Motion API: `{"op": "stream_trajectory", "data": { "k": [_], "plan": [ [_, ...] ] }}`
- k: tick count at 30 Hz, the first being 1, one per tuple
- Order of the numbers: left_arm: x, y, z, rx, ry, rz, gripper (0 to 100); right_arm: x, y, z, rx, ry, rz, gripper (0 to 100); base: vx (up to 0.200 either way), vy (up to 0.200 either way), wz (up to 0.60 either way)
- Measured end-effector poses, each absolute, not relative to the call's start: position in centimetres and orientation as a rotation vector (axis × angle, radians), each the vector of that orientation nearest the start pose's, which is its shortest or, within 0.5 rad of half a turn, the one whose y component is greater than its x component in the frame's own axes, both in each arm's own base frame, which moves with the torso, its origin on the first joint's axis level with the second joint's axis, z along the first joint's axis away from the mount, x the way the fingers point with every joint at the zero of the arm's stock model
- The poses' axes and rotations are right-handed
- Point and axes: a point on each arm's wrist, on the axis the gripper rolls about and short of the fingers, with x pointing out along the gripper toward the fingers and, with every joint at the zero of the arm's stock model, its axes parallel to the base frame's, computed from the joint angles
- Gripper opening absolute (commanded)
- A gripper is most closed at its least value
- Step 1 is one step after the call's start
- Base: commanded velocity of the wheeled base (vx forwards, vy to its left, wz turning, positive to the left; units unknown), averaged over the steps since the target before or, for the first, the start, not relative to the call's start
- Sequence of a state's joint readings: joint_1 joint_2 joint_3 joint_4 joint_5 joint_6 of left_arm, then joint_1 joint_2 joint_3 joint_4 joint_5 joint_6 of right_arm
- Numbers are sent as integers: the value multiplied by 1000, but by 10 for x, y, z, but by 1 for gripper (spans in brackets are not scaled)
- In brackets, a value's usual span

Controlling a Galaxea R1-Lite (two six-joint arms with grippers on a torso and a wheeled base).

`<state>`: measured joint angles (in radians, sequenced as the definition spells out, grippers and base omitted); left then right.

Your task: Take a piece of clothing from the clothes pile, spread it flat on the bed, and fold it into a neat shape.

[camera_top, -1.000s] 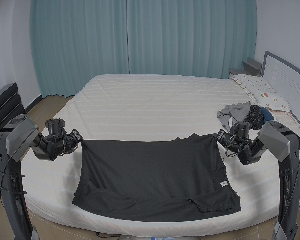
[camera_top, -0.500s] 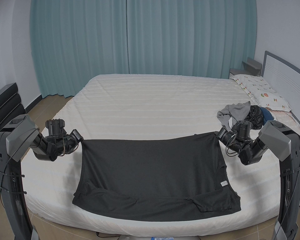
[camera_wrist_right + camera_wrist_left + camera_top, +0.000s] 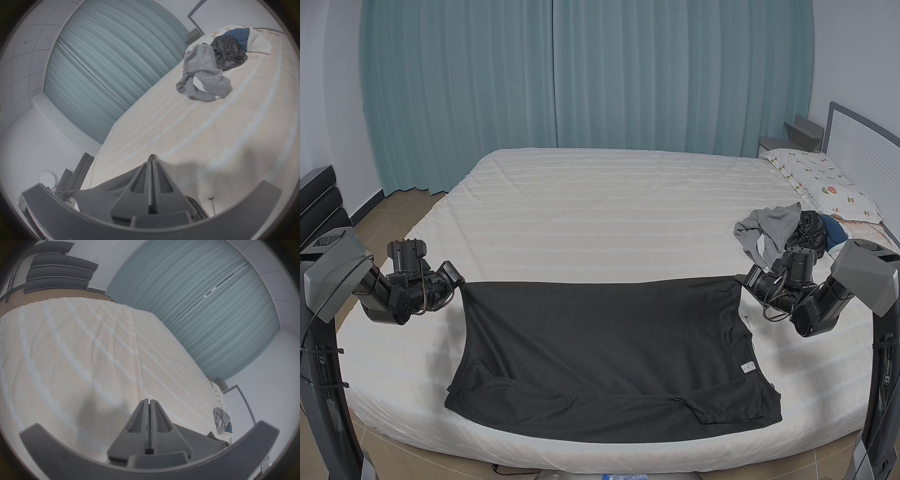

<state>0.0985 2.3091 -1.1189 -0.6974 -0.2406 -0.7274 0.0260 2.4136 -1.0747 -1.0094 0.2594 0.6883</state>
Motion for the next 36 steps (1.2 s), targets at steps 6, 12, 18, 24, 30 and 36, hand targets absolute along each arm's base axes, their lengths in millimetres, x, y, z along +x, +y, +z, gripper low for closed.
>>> {"op": "stream_trajectory", "data": {
  "k": [6, 12, 18, 24, 30, 36],
  "plan": [
    [421, 36, 47, -785, 507, 37, 0, 416, 10, 26, 720, 392, 181, 0, 0, 0, 0],
    [420, 36, 51, -783, 501, 33, 0, 413, 9, 31, 720, 387, 181, 0, 0, 0, 0],
    [427, 35, 53, -780, 482, 22, 0, 421, 11, 28, 716, 387, 186, 0, 0, 0, 0],
    [435, 34, 52, -779, 475, 13, 0, 432, 12, 25, 715, 379, 190, 0, 0, 0, 0],
    [436, 31, 49, -778, 484, 11, 0, 431, 13, 22, 716, 398, 187, 0, 0, 0, 0],
    [429, 32, 42, -746, 514, 15, 0, 420, 11, 21, 722, 430, 193, 0, 0, 0, 0]
  ]
}}
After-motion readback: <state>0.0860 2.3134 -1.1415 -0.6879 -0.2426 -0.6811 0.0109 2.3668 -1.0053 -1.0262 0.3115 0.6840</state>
